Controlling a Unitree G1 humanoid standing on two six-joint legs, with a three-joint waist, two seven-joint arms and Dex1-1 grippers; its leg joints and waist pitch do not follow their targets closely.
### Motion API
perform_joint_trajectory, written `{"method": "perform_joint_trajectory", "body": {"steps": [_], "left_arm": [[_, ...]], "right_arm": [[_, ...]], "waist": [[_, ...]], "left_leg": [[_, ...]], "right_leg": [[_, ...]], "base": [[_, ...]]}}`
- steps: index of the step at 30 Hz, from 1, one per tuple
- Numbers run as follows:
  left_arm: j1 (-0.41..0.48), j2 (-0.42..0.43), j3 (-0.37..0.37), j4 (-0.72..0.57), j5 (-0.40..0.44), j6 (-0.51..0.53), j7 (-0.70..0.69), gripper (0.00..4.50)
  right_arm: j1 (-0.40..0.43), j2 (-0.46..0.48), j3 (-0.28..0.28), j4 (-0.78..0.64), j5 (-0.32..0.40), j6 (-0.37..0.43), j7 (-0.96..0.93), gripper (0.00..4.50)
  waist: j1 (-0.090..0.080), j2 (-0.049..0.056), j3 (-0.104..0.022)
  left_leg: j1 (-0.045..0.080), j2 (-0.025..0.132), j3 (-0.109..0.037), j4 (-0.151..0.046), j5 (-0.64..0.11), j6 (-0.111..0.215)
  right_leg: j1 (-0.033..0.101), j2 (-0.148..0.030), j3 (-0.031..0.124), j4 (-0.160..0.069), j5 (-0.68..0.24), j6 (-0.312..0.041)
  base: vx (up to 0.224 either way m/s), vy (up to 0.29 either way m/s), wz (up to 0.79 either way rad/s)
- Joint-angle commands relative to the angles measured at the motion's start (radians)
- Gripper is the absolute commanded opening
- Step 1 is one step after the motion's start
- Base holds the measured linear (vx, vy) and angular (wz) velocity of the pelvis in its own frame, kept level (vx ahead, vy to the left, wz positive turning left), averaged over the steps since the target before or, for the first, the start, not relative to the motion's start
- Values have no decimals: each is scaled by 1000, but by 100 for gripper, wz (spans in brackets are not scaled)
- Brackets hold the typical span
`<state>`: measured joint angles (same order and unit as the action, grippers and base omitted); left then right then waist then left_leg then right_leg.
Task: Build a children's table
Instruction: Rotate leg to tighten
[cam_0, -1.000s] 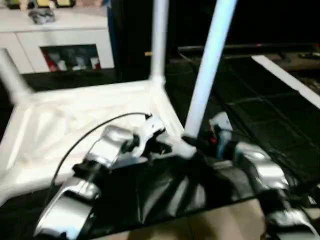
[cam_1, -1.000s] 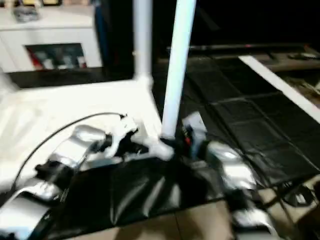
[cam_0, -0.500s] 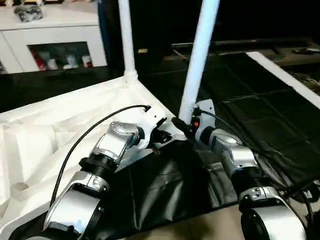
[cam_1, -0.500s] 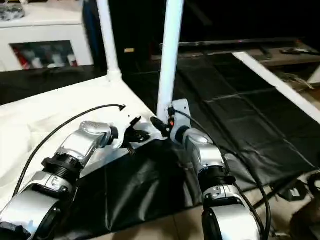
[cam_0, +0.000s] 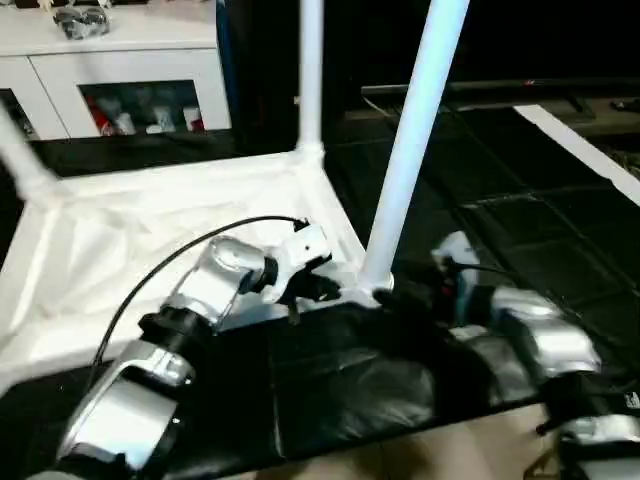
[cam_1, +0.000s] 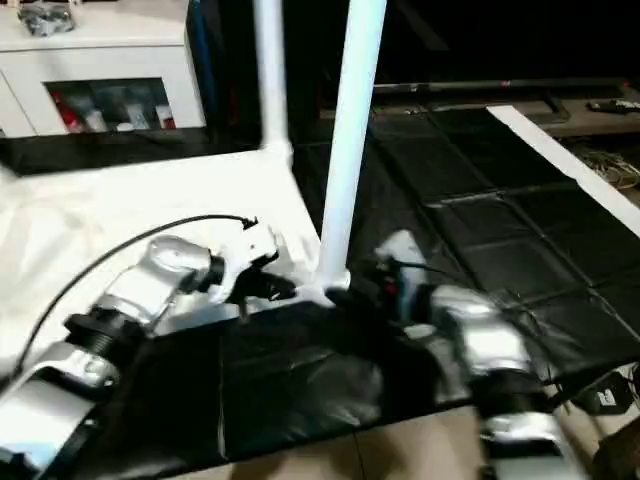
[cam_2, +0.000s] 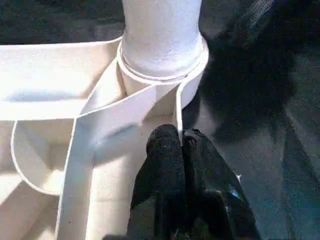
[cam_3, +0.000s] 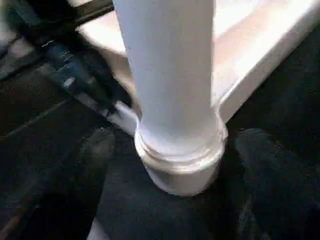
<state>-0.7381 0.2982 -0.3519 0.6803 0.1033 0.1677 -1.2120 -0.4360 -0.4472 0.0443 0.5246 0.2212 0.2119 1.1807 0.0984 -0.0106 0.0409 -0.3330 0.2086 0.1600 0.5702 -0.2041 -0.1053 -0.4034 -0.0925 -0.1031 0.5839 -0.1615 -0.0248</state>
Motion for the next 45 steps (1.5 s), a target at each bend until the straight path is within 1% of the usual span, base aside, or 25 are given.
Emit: {"method": "perform_joint_trajectory", "body": {"steps": [1, 2, 7, 9, 13, 14, 16, 17, 18, 19, 20, 21, 22, 23, 24, 26, 29, 30, 31, 33, 34, 35, 36, 41, 45], "left_arm": [[20, 18, -51, -1, 19, -37, -77, 0], [19, 40, -67, -3, 24, -60, -122, 0], [18, 65, -82, -8, 22, -101, -189, 0], [17, 77, -96, -20, 13, -119, -237, 0], [20, 85, -114, -42, 4, -139, -291, 0], [23, 84, -119, -49, 3, -140, -299, 0], [26, 81, -122, -56, 1, -141, -306, 0], [27, 79, -123, -60, 1, -140, -307, 0], [27, 77, -124, -62, 0, -140, -308, 0], [27, 76, -124, -62, 0, -140, -309, 0], [28, 74, -125, -63, 1, -141, -310, 0], [27, 72, -125, -63, 1, -143, -310, 0], [27, 71, -126, -63, 1, -145, -311, 0], [27, 70, -126, -64, 1, -146, -312, 0], [27, 70, -126, -64, 1, -146, -312, 0], [28, 70, -126, -66, 1, -146, -309, 0], [29, 70, -126, -69, 1, -146, -307, 0], [30, 70, -126, -68, 1, -147, -305, 0], [31, 70, -125, -67, 2, -148, -301, 0], [32, 69, -123, -67, 2, -148, -298, 0], [32, 69, -122, -67, 2, -147, -296, 0], [31, 68, -122, -66, 2, -147, -296, 0], [30, 67, -121, -64, 2, -147, -294, 0], [23, 62, -116, -50, 4, -150, -283, 0], [19, 55, -109, -44, 1, -141, -270, 0]], "right_arm": [[8, -34, 4, -41, 14, 3, 68, 444], [15, -69, 21, -55, 3, -18, 113, 444], [21, -100, 45, -83, 6, -27, 187, 444], [9, -95, 63, -94, 7, -39, 210, 444], [-20, -62, 91, -91, 10, -46, 219, 444], [-28, -49, 99, -85, 11, -45, 227, 416], [-37, -33, 111, -79, 10, -45, 240, 407], [-41, -25, 118, -77, 11, -44, 245, 402], [-44, -17, 128, -76, 11, -41, 253, 402], [-45, -14, 130, -76, 10, -42, 255, 373], [-47, -6, 141, -75, 8, -45, 260, 373], [-50, 3, 152, -72, 6, -49, 265, 363], [-54, 11, 160, -66, 2, -54, 267, 358], [-62, 23, 172, -55, -2, -55, 270, 352], [-62, 23, 172, -55, -2, -55, 270, 352], [-71, 31, 173, -42, -4, -54, 275, 323], [-75, 31, 175, -35, -3, -54, 279, 317], [-78, 32, 174, -31, -3, -55, 280, 300], [-80, 34, 172, -28, -2, -55, 283, 285], [-82, 33, 175, -23, 4, -53, 289, 268], [-81, 33, 176, -22, 6, -53, 294, 268], [-81, 32, 177, -21, 7, -53, 297, 241], [-80, 32, 178, -20, 7, -54, 299, 234], [-82, 33, 180, -8, 5, -55, 302, 206], [-80, 43, 182, -7, 9, -49, 298, 202]], "waist": [[4, -3, -57], [5, -2, -59], [5, -3, -57], [7, -4, -57], [9, -2, -59], [12, -4, -59], [16, -2, -60], [17, -3, -60], [17, -4, -60], [18, -2, -60], [19, -2, -60], [19, -9, -60], [21, -5, -60], [20, -5, -61], [20, -5, -61], [20, -4, -61], [21, -5, -61], [21, -9, -62], [22, -6, -62], [22, -6, -61], [23, -6, -62], [23, -6, -62], [23, -4, -63], [24, -4, -63], [25, -5, -63]], "left_leg": [[-14, 22, 10, -59, -138, 106], [-15, 20, 11, -56, -128, 109], [-13, 21, 13, -57, -139, 102], [-12, 21, 13, -58, -144, 95], [-11, 24, 12, -58, -127, 92], [-10, 25, 15, -57, -127, 91], [-10, 25, 14, -58, -123, 89], [-9, 26, 15, -58, -123, 87], [-10, 26, 15, -58, -122, 86], [-9, 25, 15, -58, -126, 84], [-9, 26, 15, -58, -127, 82], [-10, 26, 16, -58, -124, 83], [-10, 25, 15, -58, -120, 82], [-10, 25, 15, -58, -120, 80], [-10, 24, 16, -58, -121, 80], [-10, 25, 15, -58, -119, 77], [-9, 25, 16, -58, -117, 76], [-10, 24, 16, -57, -111, 78], [-10, 24, 16, -57, -106, 79], [-10, 24, 17, -56, -106, 80], [-10, 24, 16, -57, -104, 80], [-10, 24, 16, -56, -102, 80], [-10, 24, 16, -56, -100, 80], [-9, 23, 17, -55, -102, 80], [-10, 23, 17, -55, -102, 80]], "right_leg": [[68, -51, 48, -64, -237, -200], [67, -51, 46, -61, -220, -208], [64, -52, 45, -64, -253, -208], [62, -51, 46, -65, -267, -205], [61, -52, 47, -57, -231, -216], [60, -51, 48, -56, -215, -225], [61, -52, 48, -52, -202, -231], [61, -52, 48, -51, -196, -234], [61, -52, 49, -51, -197, -233], [61, -53, 49, -52, -202, -231], [61, -53, 49, -52, -204, -228], [62, -53, 49, -52, -203, -226], [63, -54, 50, -51, -202, -224], [62, -55, 49, -51, -204, -222], [62, -55, 49, -52, -206, -222], [61, -54, 50, -51, -206, -222], [62, -53, 51, -50, -201, -220], [63, -53, 51, -49, -194, -220], [62, -54, 51, -48, -191, -221], [62, -54, 51, -49, -195, -220], [62, -54, 51, -48, -194, -219], [63, -54, 51, -48, -190, -220], [62, -54, 51, -47, -187, -220], [62, -53, 50, -47, -183, -222], [63, -52, 51, -47, -181, -223]], "base": [[0, 0, 0], [0, 0, 0], [0, 0, 0], [0, 0, 0], [0, 0, 0], [0, 0, 0], [0, 0, 0], [0, 0, 0], [0, 0, 0], [0, 0, 0], [0, 0, 0], [0, 0, 0], [0, 0, 0], [0, 0, 0], [0, 0, 0], [0, 0, 0], [0, 0, 0], [0, 0, 0], [0, 0, 0], [0, 0, 0], [0, 0, 0], [0, 0, 0], [0, 0, 0], [0, 0, 0], [0, 0, 0]]}}
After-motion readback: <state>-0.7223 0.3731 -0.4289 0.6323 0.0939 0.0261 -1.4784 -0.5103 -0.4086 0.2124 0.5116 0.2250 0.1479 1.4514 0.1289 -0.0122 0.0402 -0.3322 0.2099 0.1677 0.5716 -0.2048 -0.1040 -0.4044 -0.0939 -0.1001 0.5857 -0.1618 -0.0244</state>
